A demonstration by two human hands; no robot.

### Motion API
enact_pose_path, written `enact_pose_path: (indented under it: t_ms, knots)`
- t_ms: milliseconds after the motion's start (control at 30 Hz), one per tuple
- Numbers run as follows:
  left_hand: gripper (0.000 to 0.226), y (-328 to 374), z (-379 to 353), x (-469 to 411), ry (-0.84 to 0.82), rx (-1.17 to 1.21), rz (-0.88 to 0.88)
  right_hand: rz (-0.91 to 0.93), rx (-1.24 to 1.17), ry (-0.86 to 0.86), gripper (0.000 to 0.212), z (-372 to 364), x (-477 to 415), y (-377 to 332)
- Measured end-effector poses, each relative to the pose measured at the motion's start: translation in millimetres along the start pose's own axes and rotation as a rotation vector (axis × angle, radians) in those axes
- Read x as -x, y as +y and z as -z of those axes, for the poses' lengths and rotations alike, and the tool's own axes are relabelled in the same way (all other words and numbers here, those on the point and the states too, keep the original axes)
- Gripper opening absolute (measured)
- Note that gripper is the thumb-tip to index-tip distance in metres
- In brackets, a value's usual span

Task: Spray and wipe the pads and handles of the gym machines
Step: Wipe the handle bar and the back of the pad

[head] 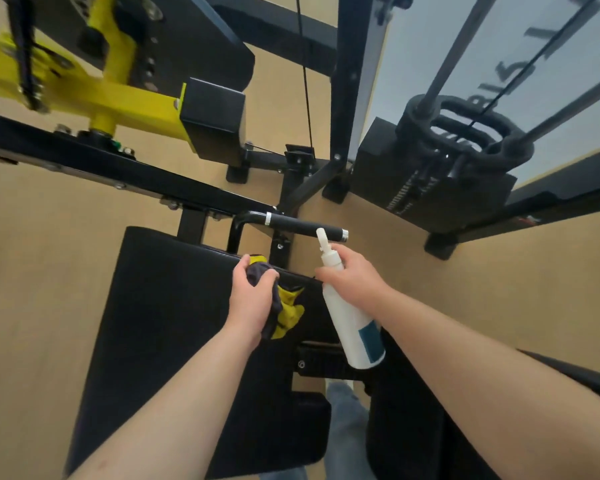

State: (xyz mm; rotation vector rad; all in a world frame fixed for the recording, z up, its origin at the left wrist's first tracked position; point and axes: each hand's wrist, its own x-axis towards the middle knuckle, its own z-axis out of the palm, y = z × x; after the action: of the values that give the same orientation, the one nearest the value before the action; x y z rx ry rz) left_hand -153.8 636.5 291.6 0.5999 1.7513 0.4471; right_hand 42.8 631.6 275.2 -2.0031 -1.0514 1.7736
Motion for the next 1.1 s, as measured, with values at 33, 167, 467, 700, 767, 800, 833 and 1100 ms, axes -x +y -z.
enact_pose_path:
  t_ms: [33,167,467,700,767,800,833,1100]
  knots:
    - [0.069,2,-1,-5,0.018,0.010,-0.012,0.010,0.010,-0.013,0.054,-3,-8,-3]
    - [0.066,9,-5,-19,0.031,-0.066,-0.069,0.025,0.079,-0.033,0.042,-17,-33,-12]
    - [0.060,28,-16,-30,-0.029,-0.408,-0.357,-0.087,0.005,0.001,0.025,-7,-44,5]
    - [0.043,65,-22,-38,-0.011,-0.475,-0.750,-0.149,-0.030,-0.015,0.030,19,-39,25]
    - [0.030,76,-26,-49,0.028,-0.586,-0.831,-0.147,-0.031,-0.013,0.029,24,-40,25]
    - [0.030,82,-28,-54,0.029,-0.637,-0.824,-0.149,-0.038,-0.014,0.030,26,-40,25]
    - [0.036,87,-30,-60,-0.014,-0.688,-0.777,-0.159,-0.059,-0.017,0.031,27,-40,26]
    - [0.077,80,-65,-106,-0.062,-1.857,-0.623,-0.198,-0.273,-0.001,0.035,31,-49,32]
